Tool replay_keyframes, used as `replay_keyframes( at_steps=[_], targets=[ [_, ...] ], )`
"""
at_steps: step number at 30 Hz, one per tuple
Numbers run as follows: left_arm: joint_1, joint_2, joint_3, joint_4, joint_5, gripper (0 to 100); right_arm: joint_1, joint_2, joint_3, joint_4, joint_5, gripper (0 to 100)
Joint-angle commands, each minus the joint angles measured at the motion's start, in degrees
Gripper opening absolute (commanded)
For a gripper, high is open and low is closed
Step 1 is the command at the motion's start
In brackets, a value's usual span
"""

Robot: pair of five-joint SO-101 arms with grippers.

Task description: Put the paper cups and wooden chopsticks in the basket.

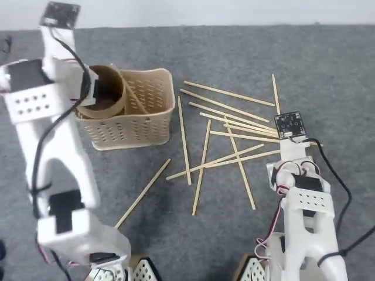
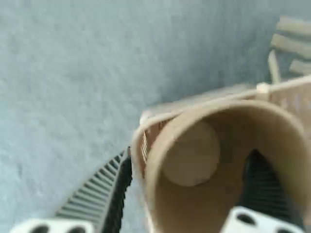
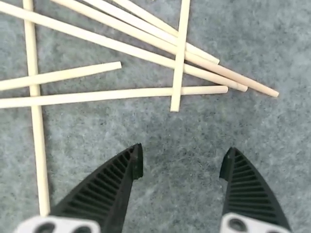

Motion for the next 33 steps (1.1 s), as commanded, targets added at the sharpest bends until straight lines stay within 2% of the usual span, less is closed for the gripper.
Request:
replay_keyframes(
  at_steps=[1, 7, 11, 14, 16, 18, 24, 29, 33],
  targets=[
    [0.09, -6.77, -0.22, -1.93, 0.97, 35, -0.4, -0.13, -0.35, -0.92, 0.7, 27.0],
    [-2.81, -7.91, -1.1, -2.37, 1.49, 35, -0.4, -0.13, -0.35, -0.84, 0.7, 27.0],
    [-7.47, -7.91, -11.38, -0.88, 5.71, 35, -0.4, -0.13, -0.35, -1.01, 0.7, 27.0],
    [-10.02, -7.82, -21.67, 4.22, 6.95, 35, -0.4, -0.13, -0.35, -1.01, 0.7, 27.0],
    [-14.07, -9.23, -20.88, 3.96, 7.03, 35, -1.45, -0.75, -0.88, -0.48, 0.88, 27.0],
    [-18.73, -11.6, -14.9, 3.87, 6.95, 35, -4.0, -1.1, -2.99, 2.07, 2.9, 27.0],
    [-28.13, -20.4, 9.19, 3.6, 4.92, 35, -18.24, -1.71, -12.66, 15.96, 16.97, 27.0],
    [-30.59, -28.4, 25.27, 2.29, 3.43, 35, -29.49, -1.71, -17.93, 22.46, 20.75, 27.0],
    [-33.05, -33.49, 37.32, -2.37, 3.34, 35, -38.81, -1.45, -23.12, 28.0, 21.89, 27.0]
  ],
)
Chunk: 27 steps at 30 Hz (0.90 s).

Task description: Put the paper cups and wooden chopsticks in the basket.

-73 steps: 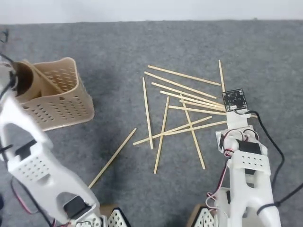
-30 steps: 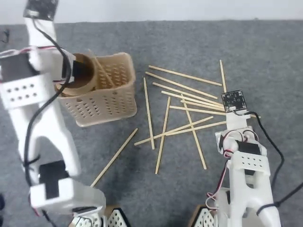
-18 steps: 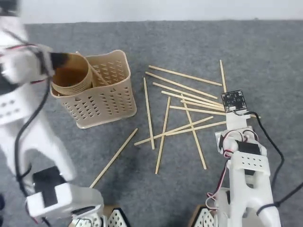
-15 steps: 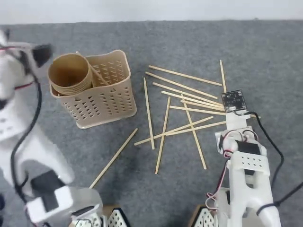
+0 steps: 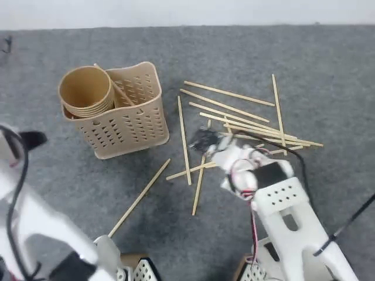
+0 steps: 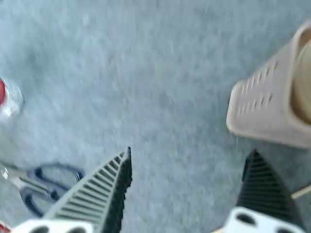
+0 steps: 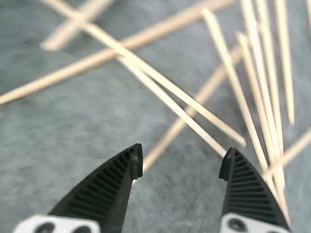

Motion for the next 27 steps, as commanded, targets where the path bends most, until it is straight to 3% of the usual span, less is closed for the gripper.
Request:
replay_keyframes(
  at_steps=[1, 6, 10, 14, 20, 24, 27],
  targets=[
    [-2.9, -5.45, 9.98, -4.92, -0.53, 35, -9.01, -0.92, -7.38, 4.53, 1.85, 27.0],
    [-11.96, -6.68, 25.1, -17.58, -0.53, 35, -18.95, -0.66, -13.27, 4.88, 1.67, 27.0],
    [-19.96, -6.68, 31.96, -26.37, -0.62, 35, -19.74, 5.58, -18.2, 1.63, 1.49, 27.0],
    [-24.88, -6.59, 37.85, -30.24, -4.66, 35, -21.14, 18.42, -24.26, -0.31, 1.93, 27.0],
    [-32.62, -6.59, 51.74, -41.93, -6.95, 35, -27.82, 35.3, -33.32, -0.31, 10.37, 27.0],
    [-38.33, -6.59, 60.7, -53.45, -6.95, 35, -27.91, 45.05, -41.76, 0.4, 14.24, 27.0],
    [-40.35, -6.59, 64.92, -57.14, -8.09, 35, -28.09, 51.91, -47.74, 2.59, 16.88, 27.0]
  ],
)
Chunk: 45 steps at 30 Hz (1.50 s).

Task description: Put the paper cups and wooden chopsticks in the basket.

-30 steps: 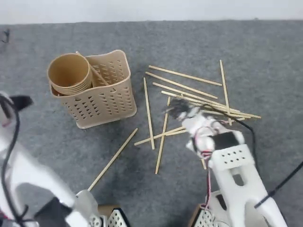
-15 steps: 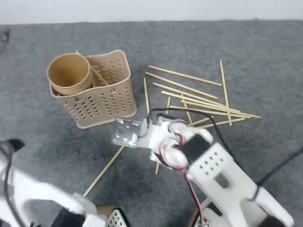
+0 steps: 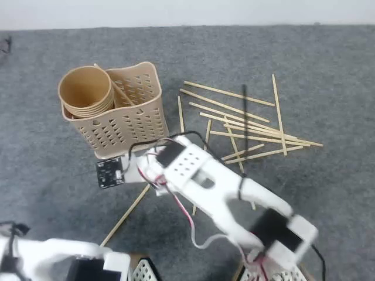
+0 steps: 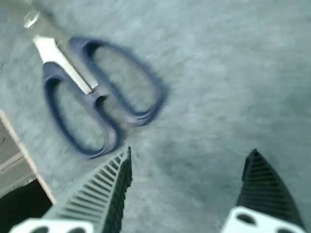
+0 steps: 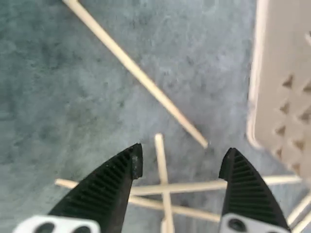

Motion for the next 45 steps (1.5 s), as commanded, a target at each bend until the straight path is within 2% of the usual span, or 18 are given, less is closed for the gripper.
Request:
replay_keyframes(
  at_steps=[1, 13, 22, 29, 39, 45],
  targets=[
    [-1.85, -1.85, 3.3, -3.78, -2.29, 35, -0.75, 6.11, -9.14, 2.07, 3.6, 27.0],
    [-6.42, -1.85, 4.79, -3.69, -3.78, 35, -2.77, 25.19, -21.63, 6.64, 5.36, 26.6],
    [-5.27, -1.85, 5.67, -3.69, -4.13, 35, -3.3, 26.59, -23.12, 6.9, 5.01, 1.2],
    [-4.4, -1.85, 6.29, -3.69, -5.8, 35, -4.26, 26.68, -23.21, 10.07, 2.81, 1.2],
    [-4.31, -1.85, 6.37, -3.69, -5.8, 35, -1.19, 26.07, -24.26, 9.45, 2.55, 0.7],
    [-4.31, -1.85, 6.37, -3.69, -5.8, 35, 5.05, 12.97, -35.08, 18.33, -1.76, 0.7]
  ],
)
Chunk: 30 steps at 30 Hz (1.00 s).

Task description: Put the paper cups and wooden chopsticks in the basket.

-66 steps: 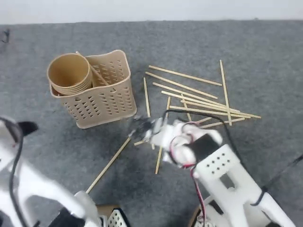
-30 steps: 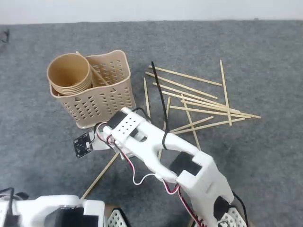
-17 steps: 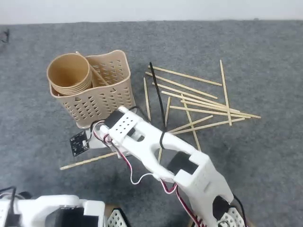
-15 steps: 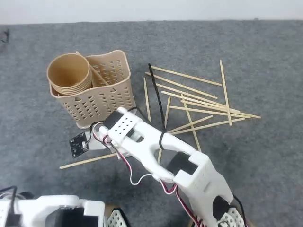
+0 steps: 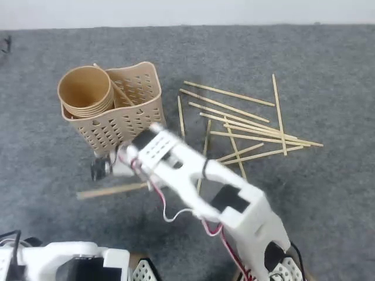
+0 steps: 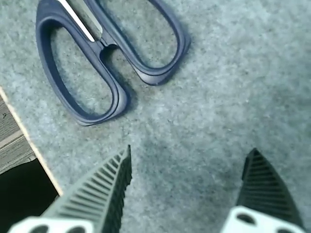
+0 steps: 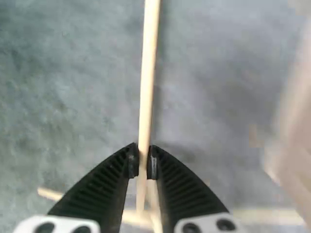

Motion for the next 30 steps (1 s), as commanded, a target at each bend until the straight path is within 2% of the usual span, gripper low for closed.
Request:
replay_keyframes(
  at_steps=[1, 9, 13, 17, 23, 26, 30],
  targets=[
    [0.44, -1.67, -0.13, -0.79, -0.44, 35, 3.82, -11.91, -9.14, 5.49, -2.81, 0.7],
    [1.58, -1.67, 0.48, -0.79, -0.53, 35, 3.12, -26.51, -18.99, 17.54, -4.31, 0.7],
    [1.67, -1.67, 0.48, -0.79, -0.53, 35, 4.0, -33.8, -28.4, 17.19, -12.92, 0.7],
    [1.67, -1.67, 0.48, -0.79, -0.53, 35, 5.85, -37.05, -31.74, 10.33, -24.0, 0.7],
    [1.67, -1.67, 0.48, -0.79, -0.53, 35, 12.26, -35.12, -31.65, -6.02, -49.05, 0.7],
    [1.67, -1.67, 0.48, -0.79, -0.53, 35, 11.82, -31.69, -31.65, -10.51, -52.84, 0.7],
    [1.67, -1.67, 0.57, -0.79, -0.53, 35, 10.51, -23.16, -30.86, -14.02, -53.1, 0.7]
  ],
)
